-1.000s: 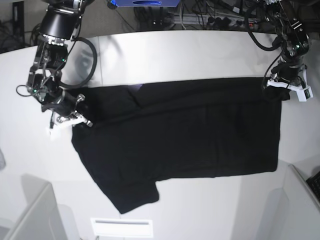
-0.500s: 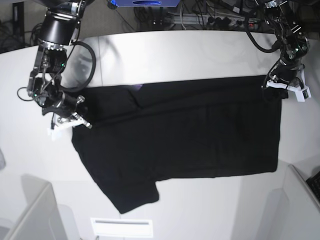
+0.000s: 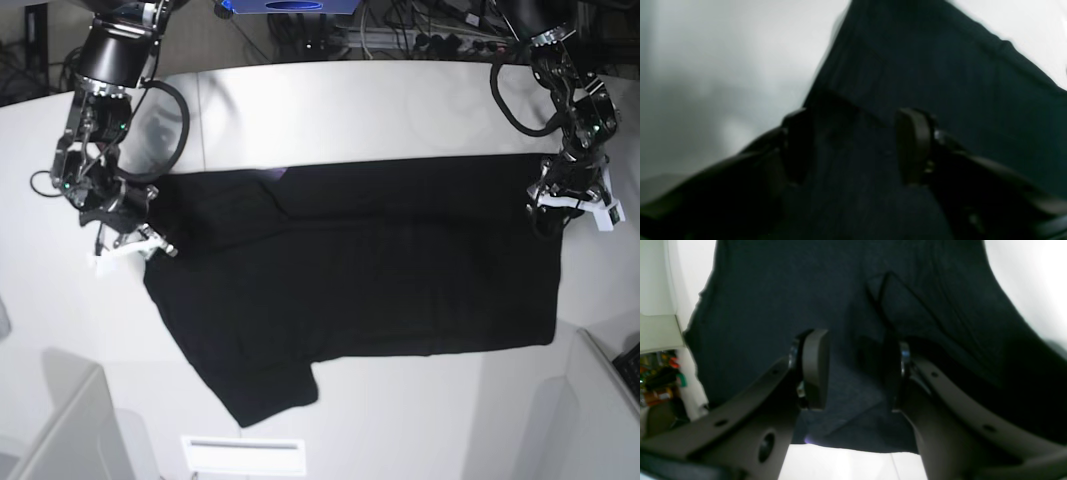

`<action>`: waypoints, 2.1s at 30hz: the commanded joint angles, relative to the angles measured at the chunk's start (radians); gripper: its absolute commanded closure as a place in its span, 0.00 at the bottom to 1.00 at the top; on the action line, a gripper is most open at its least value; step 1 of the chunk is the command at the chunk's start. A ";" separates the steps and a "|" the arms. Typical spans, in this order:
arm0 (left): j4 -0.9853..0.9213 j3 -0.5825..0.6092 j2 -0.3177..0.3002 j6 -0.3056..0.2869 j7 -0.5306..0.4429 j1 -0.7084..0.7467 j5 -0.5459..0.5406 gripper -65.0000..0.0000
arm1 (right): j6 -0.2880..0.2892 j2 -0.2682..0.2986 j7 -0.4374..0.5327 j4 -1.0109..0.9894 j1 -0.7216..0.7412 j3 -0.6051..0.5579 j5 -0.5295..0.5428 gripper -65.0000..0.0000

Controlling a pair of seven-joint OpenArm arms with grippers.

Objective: Fold the T-shirt properly
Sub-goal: 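Drag the held shoulder edge further back with both grippers, then release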

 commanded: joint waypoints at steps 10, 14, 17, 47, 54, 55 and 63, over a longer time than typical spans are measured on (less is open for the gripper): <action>0.078 -0.068 -0.026 -0.006 -0.022 0.008 -0.046 0.35 | -0.128 -0.004 0.270 0.234 -0.218 0.017 0.019 0.60; 0.105 -0.152 -0.026 -0.008 -0.022 0.113 -0.166 0.34 | -0.215 -0.022 0.310 0.294 -0.296 0.017 0.019 0.52; 0.102 -0.201 -0.026 -0.009 -0.023 0.195 -0.266 0.34 | -0.266 -0.058 0.324 0.311 -0.345 0.038 0.019 0.45; -0.185 -0.151 -0.003 -0.123 -0.023 0.114 -0.309 0.35 | -0.185 -0.111 0.322 0.062 -0.252 0.078 0.014 0.37; -0.255 -0.151 -0.003 -0.123 -0.023 0.086 -0.309 0.36 | -0.185 -0.110 0.321 0.016 -0.232 0.075 0.014 0.38; -0.257 -0.151 -0.004 -0.123 -0.023 0.086 -0.309 0.37 | -0.183 -0.110 0.321 0.016 -0.232 0.075 0.014 0.38; -0.269 -0.151 -0.004 -0.123 -0.023 0.086 -0.309 0.98 | -0.183 -0.110 0.324 0.016 -0.229 0.078 0.014 0.70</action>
